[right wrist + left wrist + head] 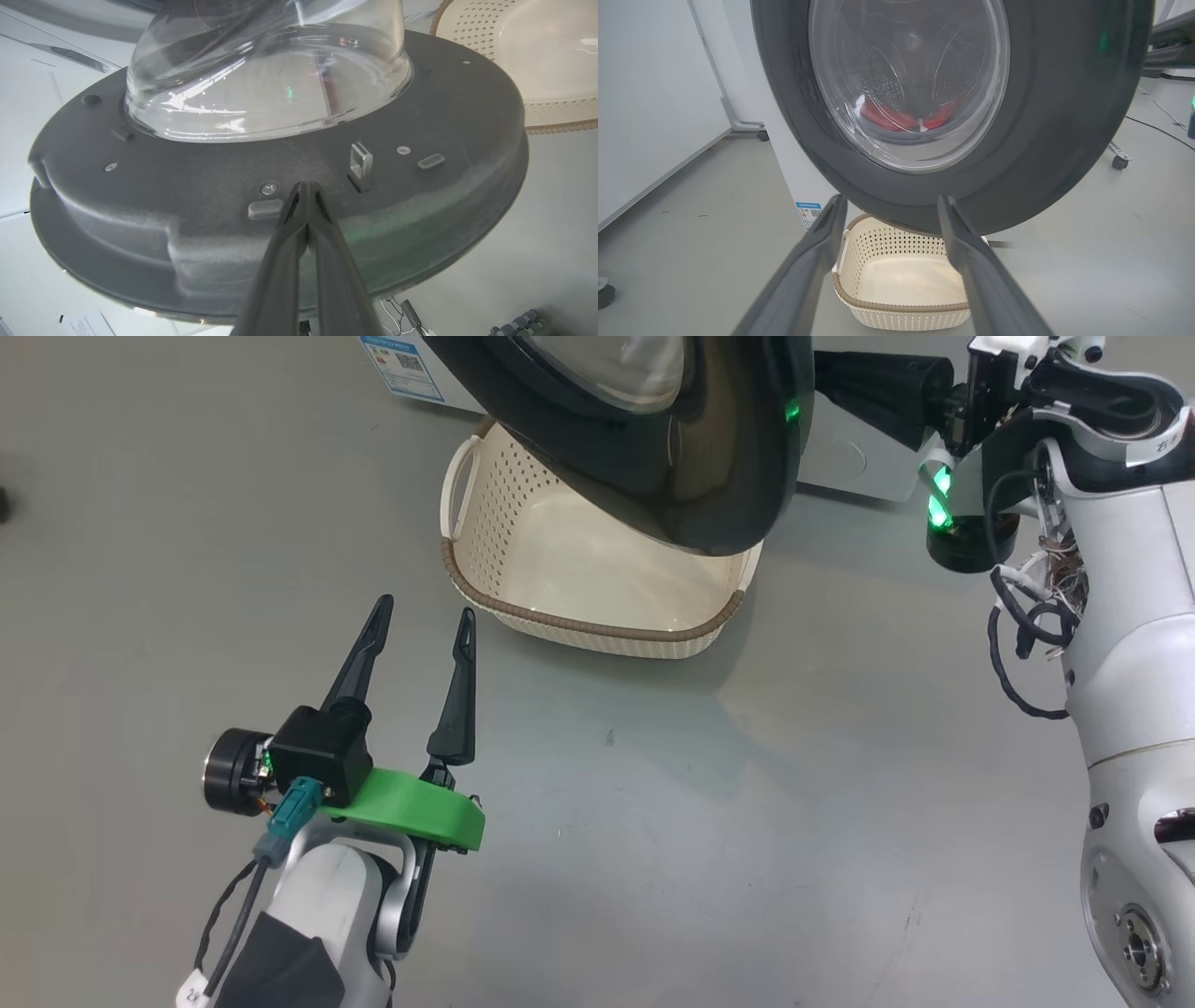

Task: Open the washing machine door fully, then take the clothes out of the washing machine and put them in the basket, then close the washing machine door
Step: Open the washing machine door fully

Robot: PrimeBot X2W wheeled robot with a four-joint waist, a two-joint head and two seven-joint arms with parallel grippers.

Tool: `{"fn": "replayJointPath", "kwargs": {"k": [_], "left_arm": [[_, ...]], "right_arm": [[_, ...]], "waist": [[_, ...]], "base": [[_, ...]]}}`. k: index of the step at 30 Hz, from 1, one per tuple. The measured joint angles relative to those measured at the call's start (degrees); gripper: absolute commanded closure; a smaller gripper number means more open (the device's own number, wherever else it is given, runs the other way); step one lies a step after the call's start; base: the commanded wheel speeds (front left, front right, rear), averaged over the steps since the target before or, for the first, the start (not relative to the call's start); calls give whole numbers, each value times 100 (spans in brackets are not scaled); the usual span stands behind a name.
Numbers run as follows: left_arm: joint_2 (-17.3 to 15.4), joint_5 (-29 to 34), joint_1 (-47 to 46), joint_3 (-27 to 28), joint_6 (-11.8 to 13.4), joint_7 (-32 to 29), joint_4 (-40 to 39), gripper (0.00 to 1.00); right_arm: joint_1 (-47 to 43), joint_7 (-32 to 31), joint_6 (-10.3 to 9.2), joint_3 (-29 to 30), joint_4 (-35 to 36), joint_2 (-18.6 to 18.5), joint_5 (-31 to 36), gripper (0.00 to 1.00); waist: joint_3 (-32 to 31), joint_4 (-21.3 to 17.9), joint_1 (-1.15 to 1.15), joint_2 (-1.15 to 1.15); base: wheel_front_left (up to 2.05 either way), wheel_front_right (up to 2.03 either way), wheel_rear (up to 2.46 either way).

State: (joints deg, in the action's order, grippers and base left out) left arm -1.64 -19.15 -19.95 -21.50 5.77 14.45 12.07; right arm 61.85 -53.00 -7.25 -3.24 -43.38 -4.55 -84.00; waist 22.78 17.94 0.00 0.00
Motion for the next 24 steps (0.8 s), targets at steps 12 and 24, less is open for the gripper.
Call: {"fn": "replayJointPath", "kwargs": {"k": [12,24], "left_arm": [[-1,1,122,-23,0,0,3,0],[-1,1,131,-76,0,0,-14,0]], "right_arm": [[-176,-99,-33,-547,-31,1,-818,100],[-396,-113,-33,-1322,151,4,-1650,100]], "waist": [[-121,82,0,0],[-136,137,0,0]], "base": [[0,0,0],[0,0,0]]}}
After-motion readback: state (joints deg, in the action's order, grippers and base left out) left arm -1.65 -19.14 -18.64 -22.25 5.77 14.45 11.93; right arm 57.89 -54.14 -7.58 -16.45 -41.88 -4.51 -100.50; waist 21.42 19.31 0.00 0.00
